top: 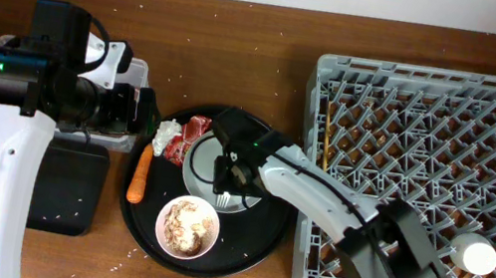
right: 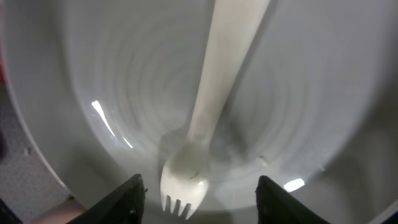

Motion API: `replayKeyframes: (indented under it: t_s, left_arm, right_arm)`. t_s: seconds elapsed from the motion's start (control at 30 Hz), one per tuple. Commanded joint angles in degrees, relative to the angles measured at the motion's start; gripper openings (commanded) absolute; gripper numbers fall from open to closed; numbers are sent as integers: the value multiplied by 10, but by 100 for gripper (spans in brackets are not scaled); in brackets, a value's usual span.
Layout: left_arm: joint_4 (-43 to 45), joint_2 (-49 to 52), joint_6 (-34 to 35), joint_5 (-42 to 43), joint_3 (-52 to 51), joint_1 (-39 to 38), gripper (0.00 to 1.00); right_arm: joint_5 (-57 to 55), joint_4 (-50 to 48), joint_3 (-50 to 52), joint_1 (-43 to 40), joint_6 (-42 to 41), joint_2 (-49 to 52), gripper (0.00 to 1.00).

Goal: Sort waste into correct bins and load items into the dishwasher rack

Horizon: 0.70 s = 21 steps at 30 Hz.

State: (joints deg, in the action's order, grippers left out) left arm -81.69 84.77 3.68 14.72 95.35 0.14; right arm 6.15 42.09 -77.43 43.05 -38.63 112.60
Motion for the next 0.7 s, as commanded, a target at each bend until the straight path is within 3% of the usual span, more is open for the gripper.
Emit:
replayKeyframes:
  t_s: [0.0,0.07,0.2,0.33,0.47,0.57,0.67]
  left_arm:
    - [0,-12,1,0,2,1,99]
    - [-1,-12,1,0,2,1,99]
    - [-1,-12,1,0,2,1,99]
    - [0,-12,1,0,2,1,99]
    - [0,-12,1,0,2,1,99]
    - [0,-12,1,0,2,1,99]
    - [0,-12,1,0,2,1,99]
  right_arm:
    - [7,-4,-3,21,-59,22,57]
    - [5,-3,-2,24,-78,47,52]
    - [-23,8,-12,23,-49,42,27]
    - [-96,68,-53,22,-33,3,25]
    - [-139,111,-101,22,-4,-32,26]
    - [-85,111,-78,30,17,-14,54]
    - [-82,92,-55,35,16,49,56]
